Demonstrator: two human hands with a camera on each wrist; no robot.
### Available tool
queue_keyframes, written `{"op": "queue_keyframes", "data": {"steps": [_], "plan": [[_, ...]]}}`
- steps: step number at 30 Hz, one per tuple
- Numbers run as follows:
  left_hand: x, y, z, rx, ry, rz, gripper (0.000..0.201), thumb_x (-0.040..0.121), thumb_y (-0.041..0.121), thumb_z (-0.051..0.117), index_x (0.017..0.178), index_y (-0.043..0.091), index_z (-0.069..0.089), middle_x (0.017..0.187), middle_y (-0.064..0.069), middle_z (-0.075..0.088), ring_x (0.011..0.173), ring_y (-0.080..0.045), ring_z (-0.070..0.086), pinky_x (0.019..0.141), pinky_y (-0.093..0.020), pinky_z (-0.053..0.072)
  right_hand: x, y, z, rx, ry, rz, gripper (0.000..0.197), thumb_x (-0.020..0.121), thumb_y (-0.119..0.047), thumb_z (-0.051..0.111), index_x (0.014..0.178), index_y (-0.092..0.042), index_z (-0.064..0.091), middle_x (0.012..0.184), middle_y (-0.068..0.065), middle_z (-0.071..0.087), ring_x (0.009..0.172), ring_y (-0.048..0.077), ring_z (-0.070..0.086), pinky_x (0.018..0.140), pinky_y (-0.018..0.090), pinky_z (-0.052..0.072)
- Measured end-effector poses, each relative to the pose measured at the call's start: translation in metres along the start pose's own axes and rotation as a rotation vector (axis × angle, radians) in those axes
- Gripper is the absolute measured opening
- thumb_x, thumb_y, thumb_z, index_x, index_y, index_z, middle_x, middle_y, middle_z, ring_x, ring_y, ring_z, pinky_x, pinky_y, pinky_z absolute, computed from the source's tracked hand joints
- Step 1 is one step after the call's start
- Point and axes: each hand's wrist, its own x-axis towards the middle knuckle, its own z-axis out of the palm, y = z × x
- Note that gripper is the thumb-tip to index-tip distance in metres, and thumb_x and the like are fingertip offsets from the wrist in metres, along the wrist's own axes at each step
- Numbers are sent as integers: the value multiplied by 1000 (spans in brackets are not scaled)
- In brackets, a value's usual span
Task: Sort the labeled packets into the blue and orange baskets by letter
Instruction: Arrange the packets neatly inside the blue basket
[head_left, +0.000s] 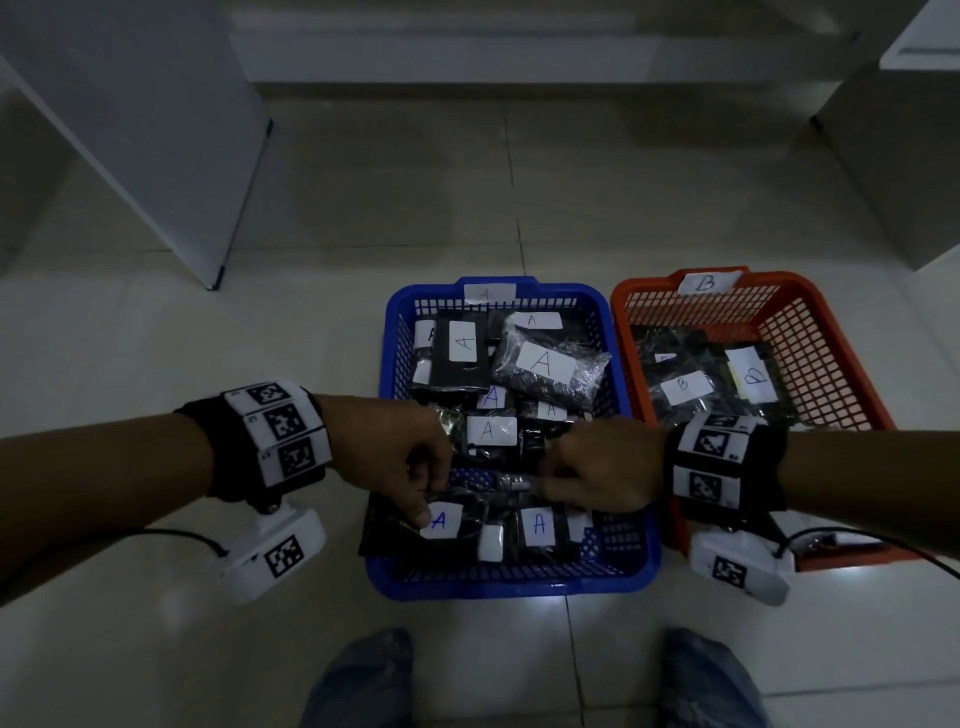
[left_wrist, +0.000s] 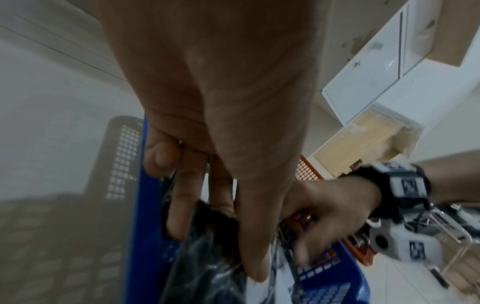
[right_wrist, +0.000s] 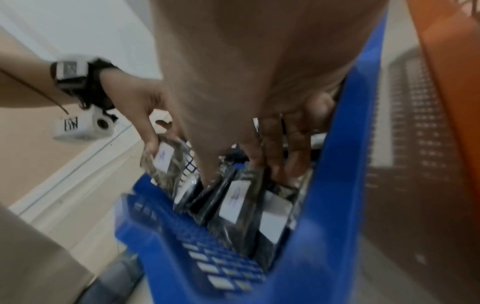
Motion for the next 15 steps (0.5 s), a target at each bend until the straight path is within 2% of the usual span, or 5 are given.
{"op": "queue_keyframes", "data": {"steps": [2,4,6,10,15], "plan": [[-1,3,-4,-20,-22,3,24,76,45,82,89,31,68,87,6,70,75,-6,62,68,-22,55,-1,-4,5,33,-58,10,47,92,-70,47,95,-27,66,86,-7,69,74,8,64,64,25,52],[-2,8,-15,-13,-44,-2,23,79,40,81,93,26,69,87,7,70,72,0,60,63,-14,50,0,-2,7,62,-82,17,36,89,-57,64,106,-25,66,97,-7,69,84,9,64,65,20,47],[-4,14,-33,-26,-12,9,19,82,37,79,94,25,70,85,8,70,69,3,59,60,-12,47,1,1,5,168,-113,15,28,87,-46,71,104,-24,66,98,-4,69,86,11,65,68,23,50],[-7,18,-64,-151,257,56,14,87,37,72,94,26,68,83,9,71,70,0,61,63,-15,47,1,10,-13,434,-94,13,18,89,-35,73,97,-19,69,88,2,72,78,13,66,70,30,55],[0,0,-61,-194,498,-9,13,90,40,67,89,28,62,80,10,67,77,-8,62,79,-32,51,-6,25,-47,424,60,17,16,94,-32,66,109,-30,62,92,-6,67,81,8,63,68,22,50]]}}
